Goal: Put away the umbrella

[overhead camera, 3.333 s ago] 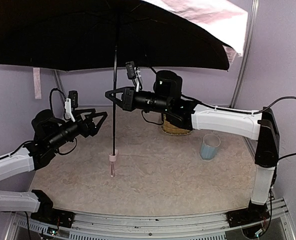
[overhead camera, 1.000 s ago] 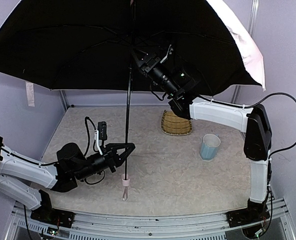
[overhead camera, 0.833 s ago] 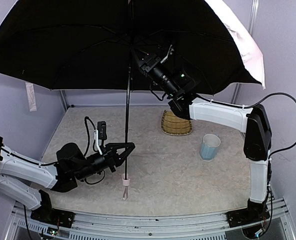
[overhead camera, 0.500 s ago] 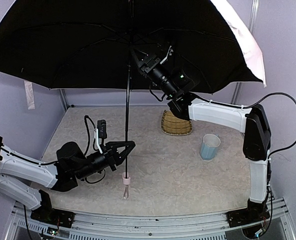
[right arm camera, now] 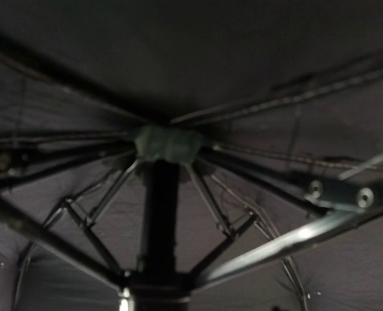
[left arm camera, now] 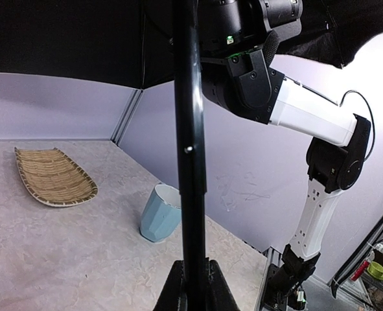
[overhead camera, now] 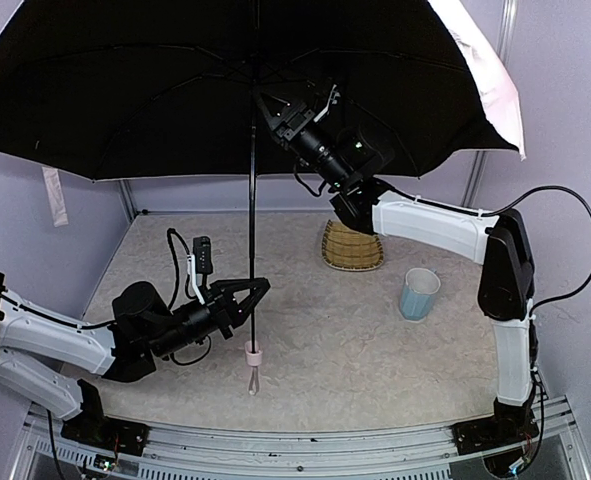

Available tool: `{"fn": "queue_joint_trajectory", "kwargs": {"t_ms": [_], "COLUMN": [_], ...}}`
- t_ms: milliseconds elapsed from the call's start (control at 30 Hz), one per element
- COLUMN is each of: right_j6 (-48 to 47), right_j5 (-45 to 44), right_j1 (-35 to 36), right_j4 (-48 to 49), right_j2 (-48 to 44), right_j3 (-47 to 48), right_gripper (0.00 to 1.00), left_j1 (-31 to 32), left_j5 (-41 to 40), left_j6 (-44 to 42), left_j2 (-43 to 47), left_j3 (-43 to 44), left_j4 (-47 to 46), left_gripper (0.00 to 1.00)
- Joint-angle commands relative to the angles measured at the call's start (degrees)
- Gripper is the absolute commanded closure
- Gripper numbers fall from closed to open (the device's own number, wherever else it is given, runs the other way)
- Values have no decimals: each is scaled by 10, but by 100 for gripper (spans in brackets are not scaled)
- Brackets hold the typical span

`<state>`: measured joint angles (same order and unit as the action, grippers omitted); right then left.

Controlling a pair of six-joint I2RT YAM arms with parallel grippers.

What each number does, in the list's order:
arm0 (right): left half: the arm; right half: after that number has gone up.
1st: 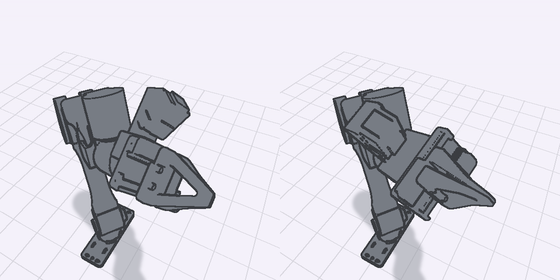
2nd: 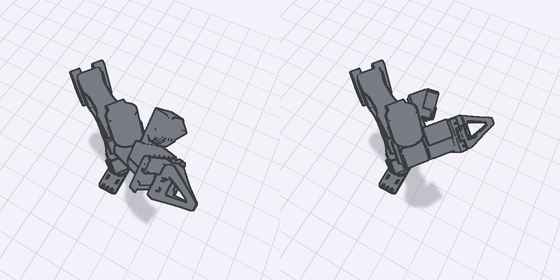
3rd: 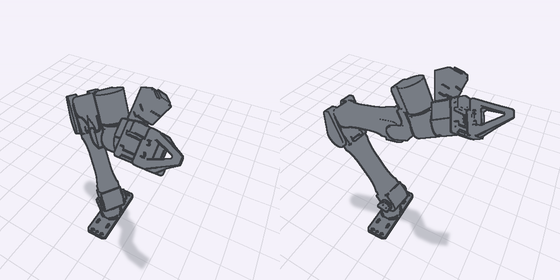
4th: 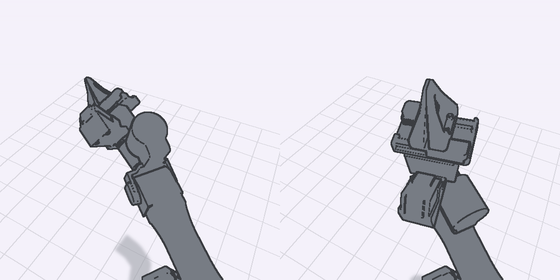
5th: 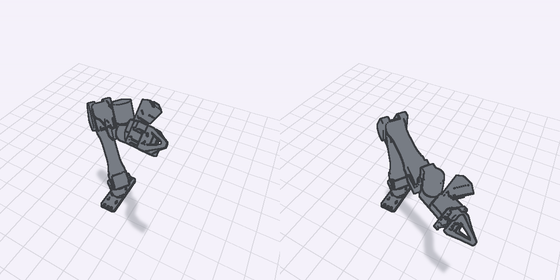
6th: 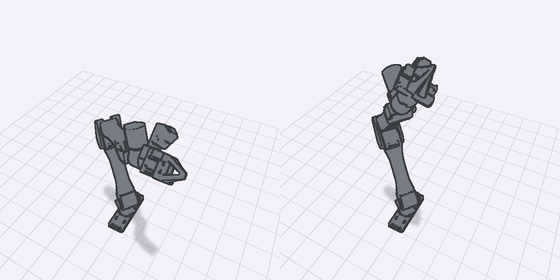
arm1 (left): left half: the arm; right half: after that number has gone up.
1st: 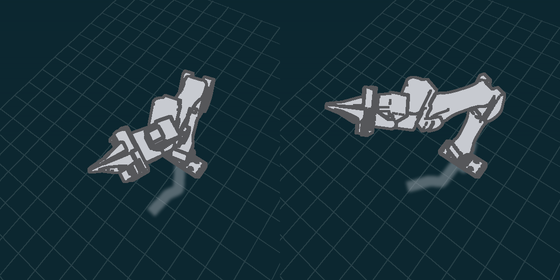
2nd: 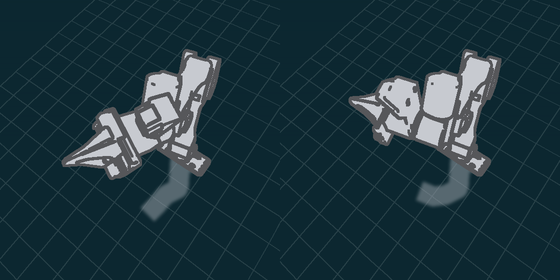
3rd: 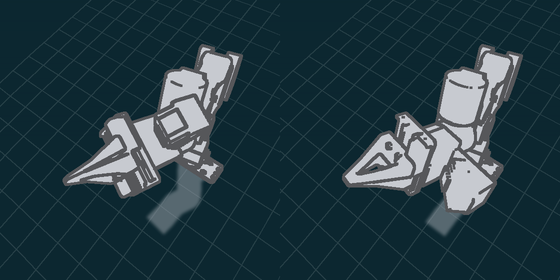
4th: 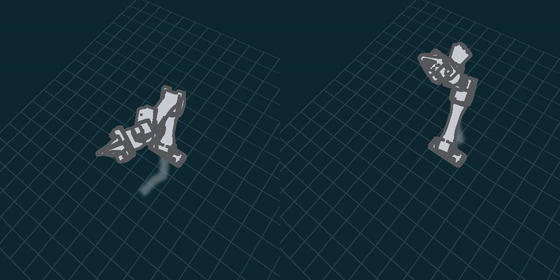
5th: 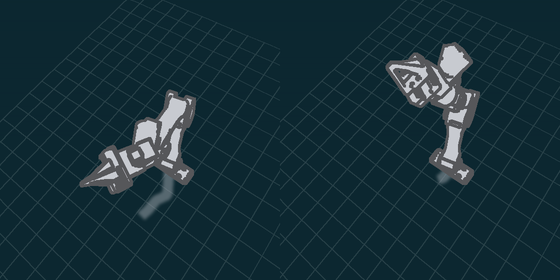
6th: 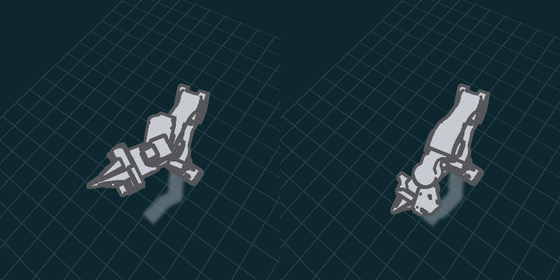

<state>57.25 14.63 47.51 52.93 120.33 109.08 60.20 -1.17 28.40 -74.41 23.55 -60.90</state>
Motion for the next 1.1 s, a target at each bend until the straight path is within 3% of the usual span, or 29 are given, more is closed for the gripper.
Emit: {"fn": "queue_joint_trajectory", "kwargs": {"t_ms": [0,200,367,500,633,667,700,767,867,967,1067], "right_j6": [-7,-16,-12,-11,-19,-23,-30,-72,-197,-369,-430], "right_j5": [10,15,12,3,-1,0,0,-8,-68,-193,-296], "right_j1": [4,6,6,7,7,7,7,11,35,72,95], "right_j4": [-18,-27,-23,-13,-14,-17,-26,-55,-124,-191,-216], "right_j2": [18,26,26,20,12,10,7,-9,-49,-87,-108], "right_j3": [30,52,49,33,21,18,17,7,-25,-57,-78], "right_gripper": [46,45,66,95,100,97,87,50,21,18,26], "left_j1": [5,5,5,5,5,5,6,5,6,8,13], "left_j5": [9,11,12,11,6,3,0,-11,-54,-118,-166], "left_j6": [-42,-42,-43,-44,-41,-41,-42,-42,-45,-54,-66], "left_j2": [10,9,9,11,14,16,18,23,32,34,29], "left_j3": [22,24,26,27,25,24,25,26,39,62,68], "left_j4": [-37,-35,-34,-32,-32,-31,-30,-22,18,69,82], "left_gripper": [100,100,100,100,100,100,100,100,100,100,100]}}
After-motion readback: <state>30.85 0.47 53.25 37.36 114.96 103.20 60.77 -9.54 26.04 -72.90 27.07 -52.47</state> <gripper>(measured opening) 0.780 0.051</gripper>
